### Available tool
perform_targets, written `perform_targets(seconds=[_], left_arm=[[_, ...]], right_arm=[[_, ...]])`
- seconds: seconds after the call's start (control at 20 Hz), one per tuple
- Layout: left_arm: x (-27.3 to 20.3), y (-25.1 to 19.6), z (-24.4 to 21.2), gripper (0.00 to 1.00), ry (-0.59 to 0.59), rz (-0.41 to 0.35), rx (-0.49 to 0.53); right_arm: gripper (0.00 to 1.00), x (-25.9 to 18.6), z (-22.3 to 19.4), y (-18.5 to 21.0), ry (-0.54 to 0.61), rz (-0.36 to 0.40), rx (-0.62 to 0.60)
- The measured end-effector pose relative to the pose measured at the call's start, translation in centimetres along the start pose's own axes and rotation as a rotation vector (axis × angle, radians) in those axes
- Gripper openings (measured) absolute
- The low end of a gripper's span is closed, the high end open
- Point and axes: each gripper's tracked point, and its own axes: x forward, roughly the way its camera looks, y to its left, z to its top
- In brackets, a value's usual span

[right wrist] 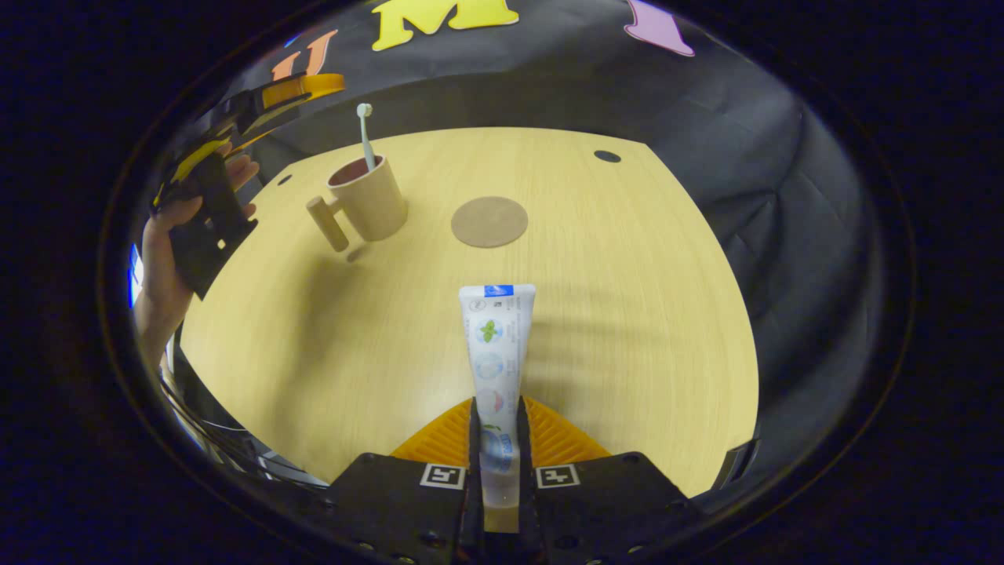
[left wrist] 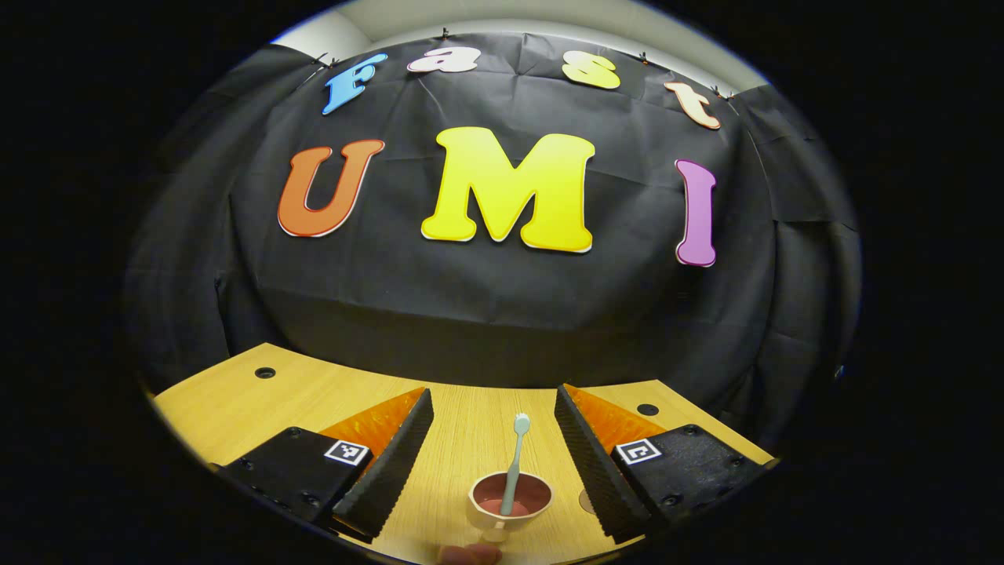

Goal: Put the toothbrush and toothpaste on the desktop into the cup, then pick up the cup and place it on the coaster on the desktop.

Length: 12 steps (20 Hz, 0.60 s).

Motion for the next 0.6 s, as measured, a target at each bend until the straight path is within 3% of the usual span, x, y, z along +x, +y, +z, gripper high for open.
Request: perform_targets(seconds=[0.25,0.6], left_arm=[[-3.7,4.2,2.6,0.98,-0.013,0.084,-0.004],[-8.2,11.6,5.0,0.98,-0.023,0.218,0.009]], right_arm=[[0.18,-0.5,5.6,3.4,-0.152,0.082,-0.031],[0.18,-1.4,19.2,12.6,-0.514,0.231,-0.126]])
